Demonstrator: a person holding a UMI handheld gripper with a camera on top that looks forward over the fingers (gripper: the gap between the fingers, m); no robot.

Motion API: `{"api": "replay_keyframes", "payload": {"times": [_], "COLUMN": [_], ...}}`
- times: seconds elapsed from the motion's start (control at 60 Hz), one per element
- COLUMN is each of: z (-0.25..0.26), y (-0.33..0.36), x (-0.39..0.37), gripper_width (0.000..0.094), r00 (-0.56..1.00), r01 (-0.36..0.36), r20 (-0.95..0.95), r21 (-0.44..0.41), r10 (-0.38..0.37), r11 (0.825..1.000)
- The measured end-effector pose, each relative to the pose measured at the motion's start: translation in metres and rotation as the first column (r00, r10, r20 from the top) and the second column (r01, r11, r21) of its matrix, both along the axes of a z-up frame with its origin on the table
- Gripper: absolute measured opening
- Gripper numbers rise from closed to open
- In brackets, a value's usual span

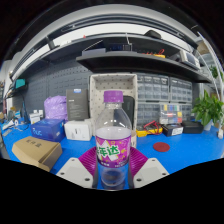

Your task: Pour water

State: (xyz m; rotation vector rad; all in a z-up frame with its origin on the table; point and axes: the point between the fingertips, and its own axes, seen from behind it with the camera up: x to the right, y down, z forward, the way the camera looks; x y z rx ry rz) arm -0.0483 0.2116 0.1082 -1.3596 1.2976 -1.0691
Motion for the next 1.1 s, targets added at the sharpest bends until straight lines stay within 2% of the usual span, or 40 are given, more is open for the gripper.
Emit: {"api": "replay_keyframes", "payload": {"times": [0.067, 0.267, 0.367, 0.417, 0.45, 0.5, 0.55, 0.6, 0.617, 0.667, 0.7, 0.75, 0.817, 0.883, 1.0, 1.1], "z": [0.001, -0.001, 0.006, 0.011, 0.015, 0.023, 0.031, 0.042, 0.045, 0.055, 0.060, 0.067, 0.068, 0.065, 0.056, 0.047], "y": [0.000, 0.010, 0.030, 0.039, 0.047, 0.054, 0.059, 0.065, 0.065, 0.069, 0.074, 0.079, 0.079, 0.078, 0.078, 0.081], "x": [-0.001, 0.001, 0.017, 0.031, 0.043, 0.058, 0.074, 0.088, 0.093, 0.104, 0.111, 0.121, 0.134, 0.145, 0.158, 0.166], "gripper_width": [0.0360, 0.0357, 0.0357, 0.0357, 0.0358, 0.0357, 0.0357, 0.0357, 0.0356, 0.0358, 0.0357, 0.0358, 0.0356, 0.0356, 0.0357, 0.0356], "r00": [1.000, 1.000, 0.997, 0.997, 0.996, 0.995, 0.995, 0.995, 0.994, 0.994, 0.994, 0.992, 0.989, 0.985, 0.975, 0.968], "r01": [-0.005, -0.023, -0.059, -0.062, -0.060, -0.050, -0.024, 0.002, 0.009, 0.033, 0.048, 0.087, 0.131, 0.166, 0.222, 0.251], "r20": [0.021, -0.017, -0.037, -0.049, -0.061, -0.070, -0.086, -0.092, -0.094, -0.100, -0.105, -0.122, -0.149, -0.174, -0.223, -0.249], "r21": [0.014, -0.039, 0.031, 0.094, 0.152, 0.254, 0.370, 0.487, 0.529, 0.654, 0.731, 0.827, 0.915, 0.955, 0.974, 0.962], "r10": [0.005, 0.022, 0.060, 0.066, 0.070, 0.070, 0.060, 0.049, 0.048, 0.043, 0.042, 0.027, 0.018, 0.012, 0.014, 0.039], "r11": [1.000, 0.999, 0.998, 0.994, 0.987, 0.966, 0.929, 0.873, 0.849, 0.756, 0.681, 0.555, 0.381, 0.246, 0.042, -0.110]}}
